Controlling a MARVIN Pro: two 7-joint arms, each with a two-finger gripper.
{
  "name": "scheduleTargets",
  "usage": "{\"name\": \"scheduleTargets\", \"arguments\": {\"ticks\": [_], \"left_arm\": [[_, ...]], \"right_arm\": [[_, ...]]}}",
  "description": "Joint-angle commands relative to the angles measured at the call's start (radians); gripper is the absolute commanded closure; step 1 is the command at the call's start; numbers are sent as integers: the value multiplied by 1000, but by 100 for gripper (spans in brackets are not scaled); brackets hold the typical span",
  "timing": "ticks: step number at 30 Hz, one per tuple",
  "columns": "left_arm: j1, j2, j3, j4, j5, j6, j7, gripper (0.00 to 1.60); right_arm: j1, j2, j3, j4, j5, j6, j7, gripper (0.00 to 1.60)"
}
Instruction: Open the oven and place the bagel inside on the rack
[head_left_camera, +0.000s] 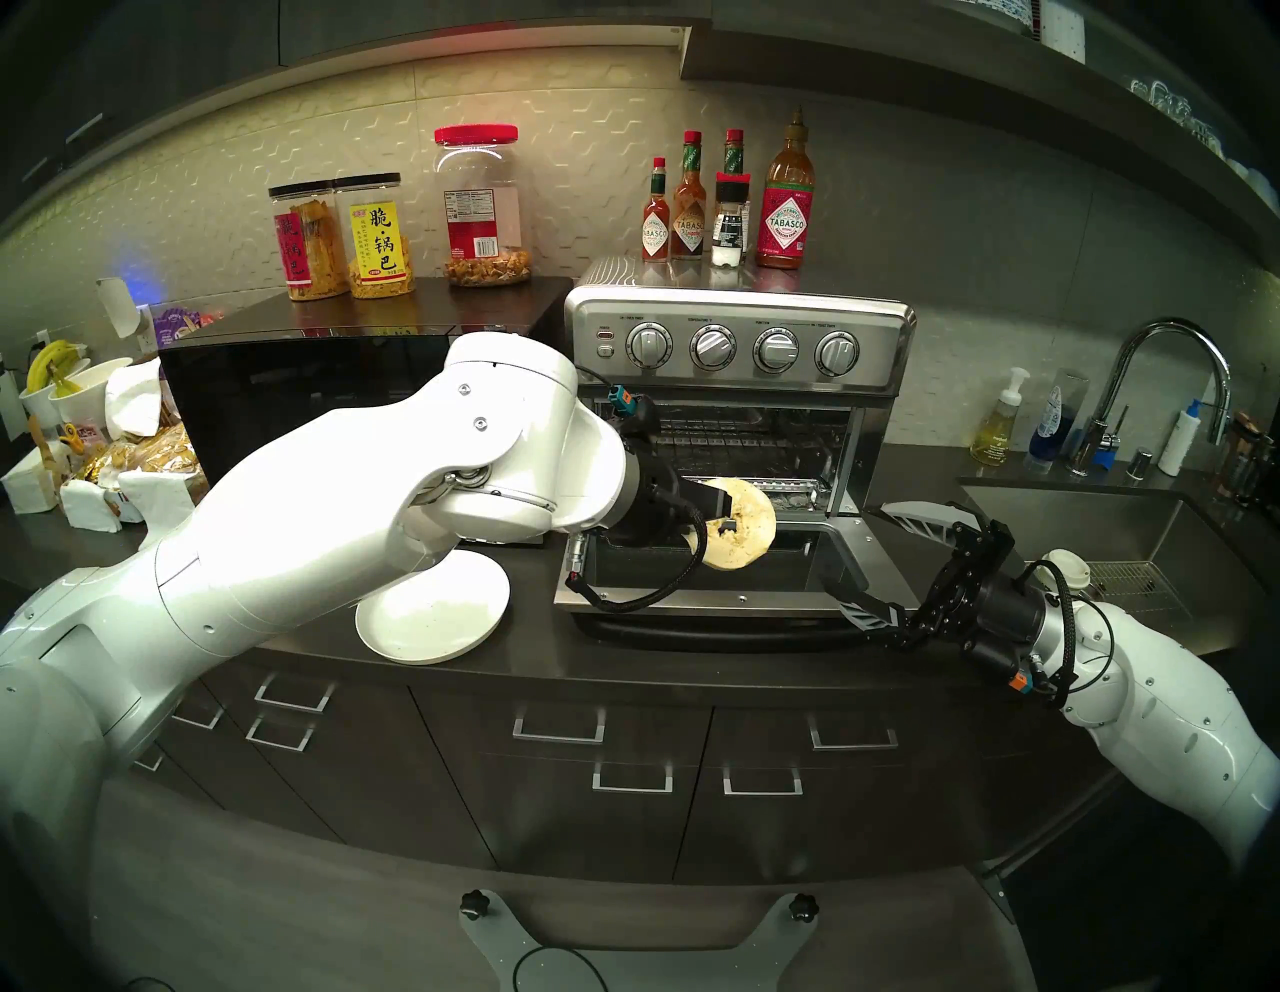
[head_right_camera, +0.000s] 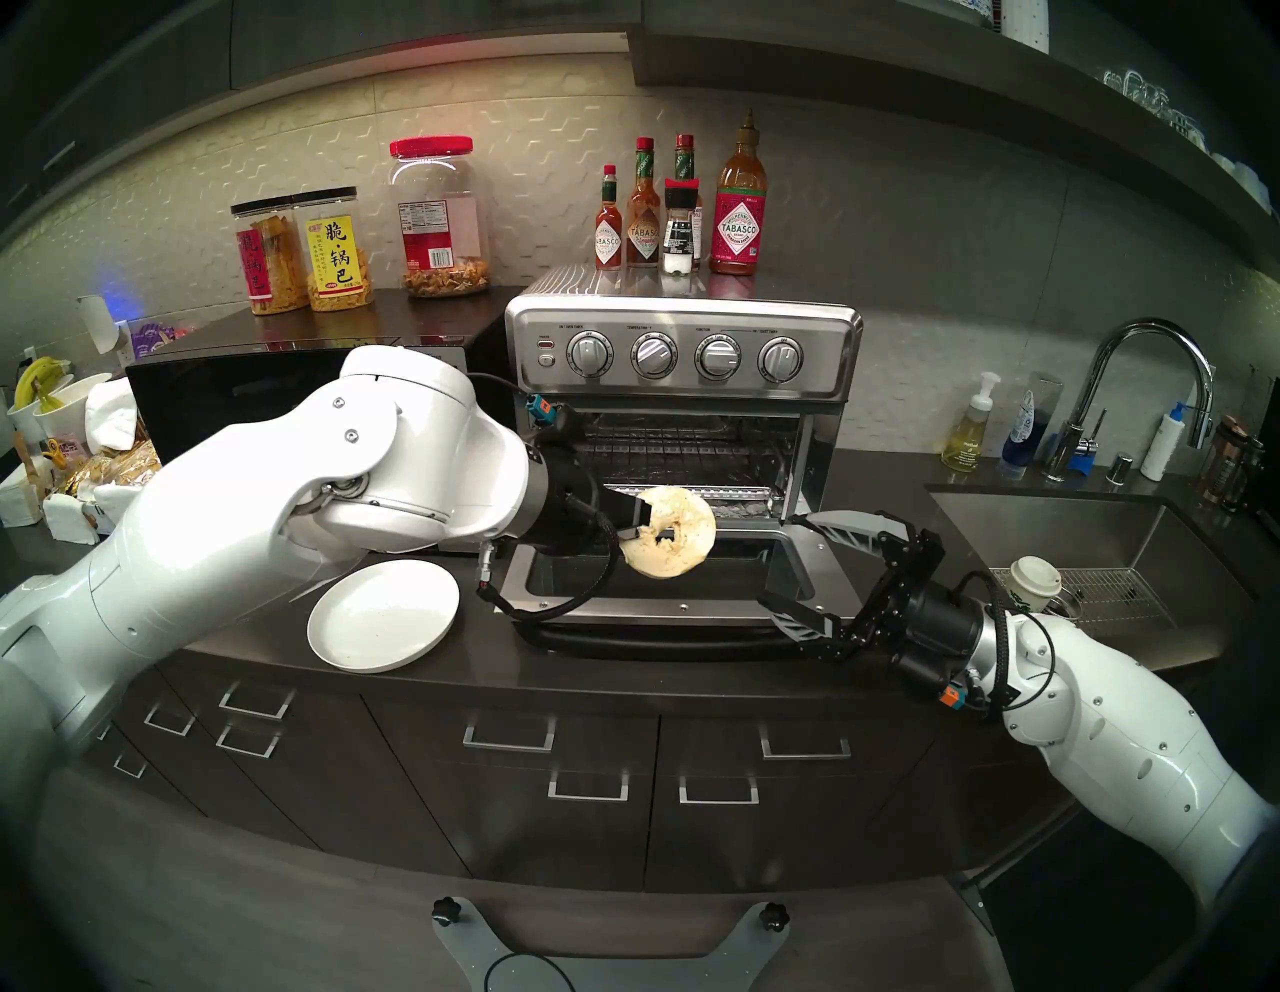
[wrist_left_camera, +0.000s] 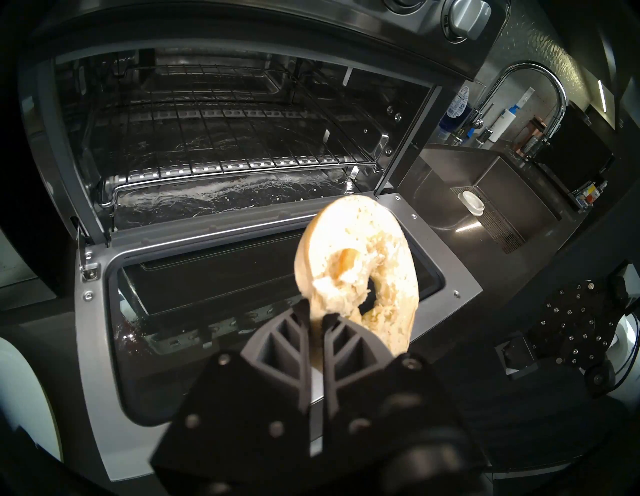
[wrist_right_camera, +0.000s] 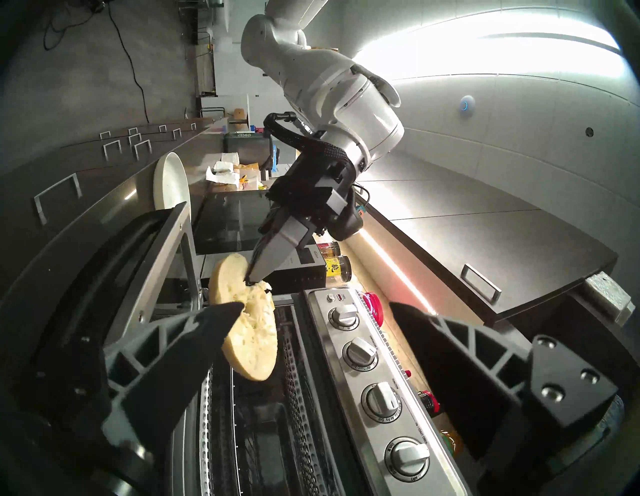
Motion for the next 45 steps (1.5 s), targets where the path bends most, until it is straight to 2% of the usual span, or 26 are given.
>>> {"name": "scheduleTargets", "arguments": {"ticks": [1,10,20,35,45], "left_arm": [[-18,-2,-16,-8,2,-1,1,160],[-19,-1,-16,-8,2,-1,1,160],[-19,-1,-15,-8,2,-2,1,160],[-19,-1,-15,-8,1,-2,1,160],[-19,-1,-15,-8,1,-2,1,160]], "right_arm": [[89,-19,-17,-2,12,1,38,0],[145,-75,-73,42,8,1,98,0],[188,-111,-89,63,7,1,126,0],[213,-136,-99,80,-4,1,155,0],[226,-128,-105,93,-14,1,181,0]]}}
